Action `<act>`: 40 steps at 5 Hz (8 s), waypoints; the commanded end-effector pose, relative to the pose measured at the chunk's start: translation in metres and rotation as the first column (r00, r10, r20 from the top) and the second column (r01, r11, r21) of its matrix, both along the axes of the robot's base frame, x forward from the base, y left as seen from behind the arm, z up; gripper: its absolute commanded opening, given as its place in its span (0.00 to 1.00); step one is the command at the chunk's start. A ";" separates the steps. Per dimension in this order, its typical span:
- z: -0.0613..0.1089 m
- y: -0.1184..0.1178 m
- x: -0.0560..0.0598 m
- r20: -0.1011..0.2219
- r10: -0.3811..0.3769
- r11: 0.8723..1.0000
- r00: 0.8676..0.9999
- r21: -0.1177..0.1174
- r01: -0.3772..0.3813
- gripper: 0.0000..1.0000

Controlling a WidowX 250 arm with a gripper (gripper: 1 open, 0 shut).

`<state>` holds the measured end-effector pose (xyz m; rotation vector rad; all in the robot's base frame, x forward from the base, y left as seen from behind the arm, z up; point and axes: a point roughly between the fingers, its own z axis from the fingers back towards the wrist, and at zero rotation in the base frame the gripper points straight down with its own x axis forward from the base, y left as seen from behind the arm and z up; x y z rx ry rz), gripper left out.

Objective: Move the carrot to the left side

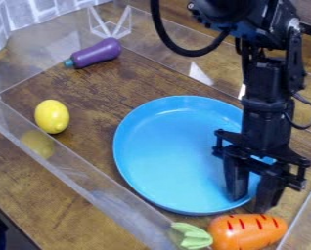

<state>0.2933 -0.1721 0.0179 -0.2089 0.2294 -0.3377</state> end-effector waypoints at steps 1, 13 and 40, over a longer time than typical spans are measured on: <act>0.000 -0.005 0.000 -0.014 0.035 0.999 0.999 0.008 -0.034 1.00; -0.002 -0.006 -0.027 -0.066 0.206 0.972 0.976 0.126 -0.197 1.00; 0.017 0.013 -0.029 -0.183 0.296 0.939 0.937 0.236 -0.251 0.00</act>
